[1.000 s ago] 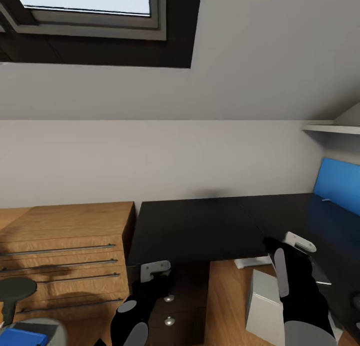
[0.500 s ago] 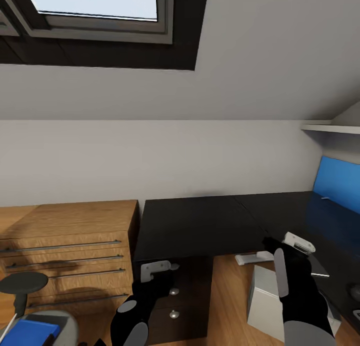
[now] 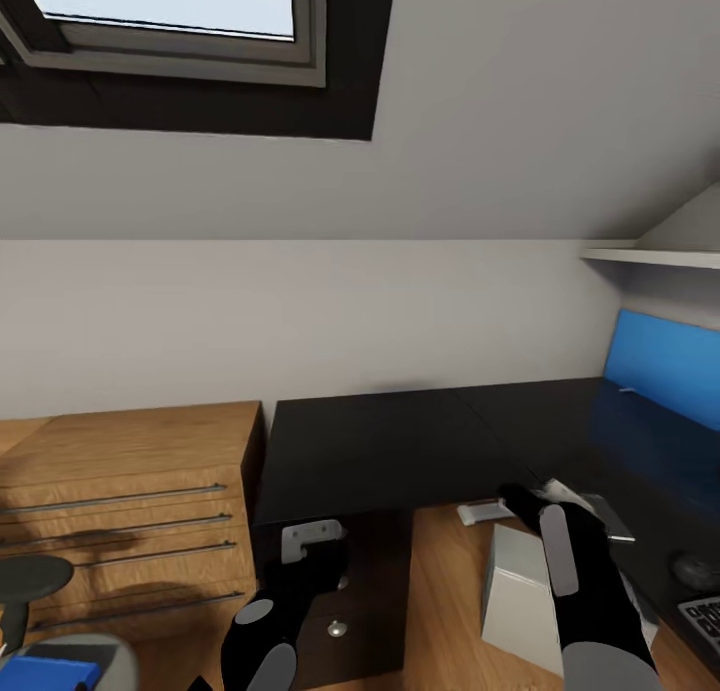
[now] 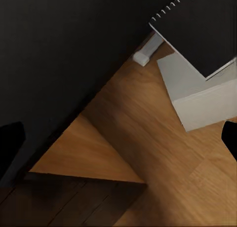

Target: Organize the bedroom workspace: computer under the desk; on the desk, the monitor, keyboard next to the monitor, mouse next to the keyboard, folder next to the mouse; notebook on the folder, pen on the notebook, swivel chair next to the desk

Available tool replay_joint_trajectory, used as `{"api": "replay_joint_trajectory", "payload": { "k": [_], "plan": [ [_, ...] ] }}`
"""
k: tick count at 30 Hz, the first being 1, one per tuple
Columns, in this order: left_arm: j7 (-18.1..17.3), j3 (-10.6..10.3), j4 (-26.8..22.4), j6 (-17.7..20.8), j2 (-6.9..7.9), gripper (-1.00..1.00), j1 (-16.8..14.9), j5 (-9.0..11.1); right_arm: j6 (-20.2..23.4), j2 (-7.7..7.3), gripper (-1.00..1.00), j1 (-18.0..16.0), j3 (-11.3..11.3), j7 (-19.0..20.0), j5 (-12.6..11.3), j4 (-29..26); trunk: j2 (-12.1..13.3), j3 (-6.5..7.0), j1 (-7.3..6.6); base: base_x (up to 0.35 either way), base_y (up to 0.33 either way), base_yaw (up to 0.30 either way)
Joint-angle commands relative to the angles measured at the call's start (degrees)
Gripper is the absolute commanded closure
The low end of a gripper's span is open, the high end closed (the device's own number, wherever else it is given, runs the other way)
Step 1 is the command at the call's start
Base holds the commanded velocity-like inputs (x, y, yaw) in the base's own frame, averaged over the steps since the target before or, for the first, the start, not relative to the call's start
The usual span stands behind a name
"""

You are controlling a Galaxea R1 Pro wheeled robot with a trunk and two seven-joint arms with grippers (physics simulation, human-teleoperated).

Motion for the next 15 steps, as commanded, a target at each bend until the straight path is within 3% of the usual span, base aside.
{"api": "replay_joint_trajectory", "payload": {
  "k": [1,11,15],
  "plan": [
    [0.5,-0.1,-0.1,0.1,0.0,-1.0,0.0,0.5,0.1,0.02,-1.0,-0.1,-0.2,-0.4,-1.5,0.2,0.0,-0.07,0.0,0.0,0.0,-0.25],
    [0.5,-0.1,-0.2,0.0,-0.1,-1.0,-0.1,0.5,0.1,-0.14,-1.0,-0.1,-5.0,1.8,-5.0,1.1,0.0,-0.07,0.0,0.0,0.0,-0.261],
    [0.5,-0.2,-0.2,0.0,-0.13,-1.0,-0.1,0.5,0.0,-0.89,-1.0,-0.1,-7.3,10.4,-6.6,4.6,0.0,-0.07,0.0,0.0,0.0,-0.265]
  ]
}}
